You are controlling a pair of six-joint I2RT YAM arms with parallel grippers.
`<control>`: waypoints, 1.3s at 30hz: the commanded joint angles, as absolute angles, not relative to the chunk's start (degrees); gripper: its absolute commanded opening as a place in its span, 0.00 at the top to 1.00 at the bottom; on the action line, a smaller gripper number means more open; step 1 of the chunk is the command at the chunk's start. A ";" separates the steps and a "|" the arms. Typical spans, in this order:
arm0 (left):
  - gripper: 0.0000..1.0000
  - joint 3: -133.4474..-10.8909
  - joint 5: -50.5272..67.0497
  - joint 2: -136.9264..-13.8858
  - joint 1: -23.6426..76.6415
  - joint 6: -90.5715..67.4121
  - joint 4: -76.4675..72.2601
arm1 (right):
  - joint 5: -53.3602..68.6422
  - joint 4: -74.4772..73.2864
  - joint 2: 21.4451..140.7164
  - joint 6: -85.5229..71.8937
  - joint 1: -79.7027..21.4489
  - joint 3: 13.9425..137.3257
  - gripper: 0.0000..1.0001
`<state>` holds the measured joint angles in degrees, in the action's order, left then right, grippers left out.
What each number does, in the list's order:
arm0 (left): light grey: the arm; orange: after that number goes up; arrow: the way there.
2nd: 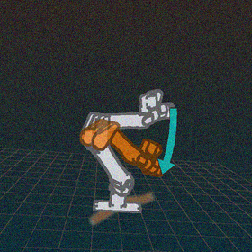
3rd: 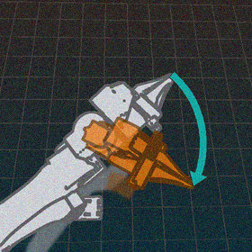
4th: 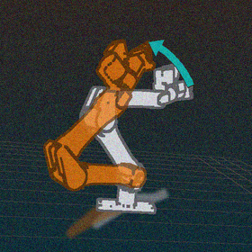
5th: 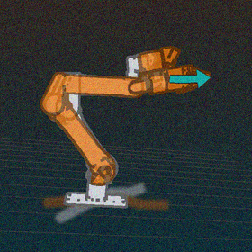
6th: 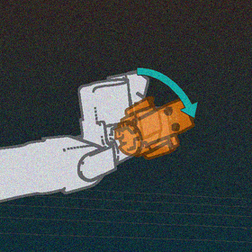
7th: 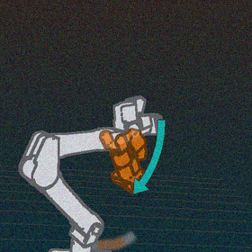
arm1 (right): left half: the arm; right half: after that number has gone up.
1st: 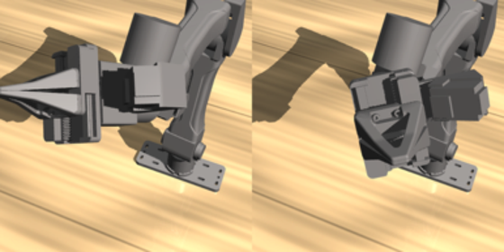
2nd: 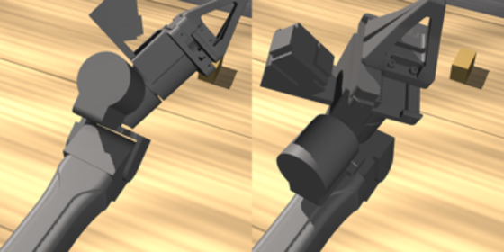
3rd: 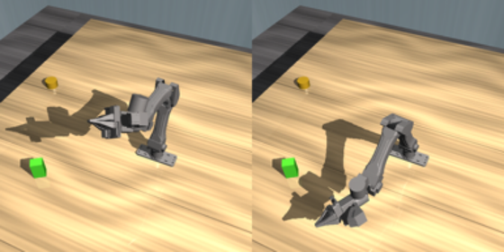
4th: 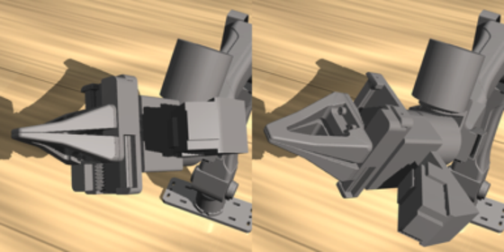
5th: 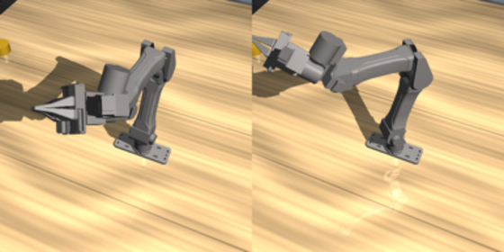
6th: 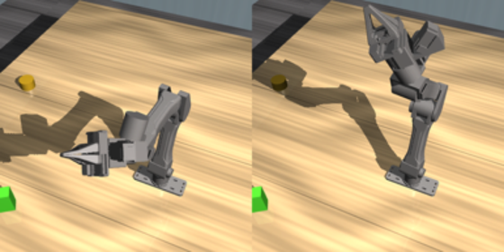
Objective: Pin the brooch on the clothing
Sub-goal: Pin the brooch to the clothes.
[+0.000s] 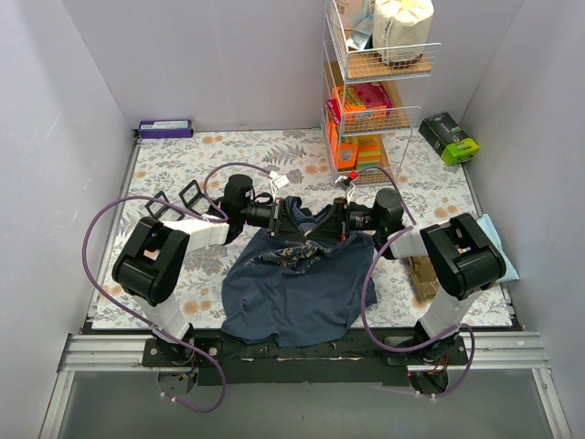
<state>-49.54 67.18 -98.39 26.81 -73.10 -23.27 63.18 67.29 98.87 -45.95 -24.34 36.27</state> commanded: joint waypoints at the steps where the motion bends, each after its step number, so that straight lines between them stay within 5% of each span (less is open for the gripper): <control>1: 1.00 -49.83 65.67 -98.43 27.69 -73.04 -25.84 | 63.37 70.40 97.91 -46.23 -25.05 37.97 0.99; 4: 1.00 -49.40 63.39 -98.44 27.69 -73.74 -27.06 | 62.75 67.34 98.00 -44.22 -25.05 37.97 0.99; 6: 1.00 -47.91 62.06 -97.83 27.69 -74.53 -28.73 | 61.97 66.45 98.35 -42.54 -24.96 37.53 0.86; 9: 1.00 -45.72 60.65 -97.30 27.69 -77.16 -33.02 | 61.35 67.49 97.91 -42.19 -24.96 36.13 0.64; 11: 1.00 -44.74 59.51 -97.29 27.69 -77.96 -34.62 | 60.13 67.24 96.78 -41.49 -24.96 35.33 0.26; 14: 1.00 -43.86 58.54 -97.65 27.60 -76.82 -34.19 | 57.84 58.74 93.62 -35.44 -24.96 35.68 0.14; 22: 1.00 -42.89 58.97 -97.21 27.34 -77.25 -36.56 | 45.80 32.27 85.87 -21.19 -24.96 36.92 0.09; 32: 1.00 -39.47 62.58 -100.72 21.81 -96.32 -60.01 | 44.74 42.17 82.71 -25.39 -24.61 28.67 0.12; 39: 1.00 -40.52 61.35 -98.97 18.90 -91.86 -53.12 | 45.44 48.87 77.70 -29.09 -23.38 25.40 0.13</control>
<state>-39.81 61.32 -101.34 19.33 -93.86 -54.87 45.10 42.44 81.76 -27.29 -24.27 25.50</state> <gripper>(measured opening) 0.030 0.871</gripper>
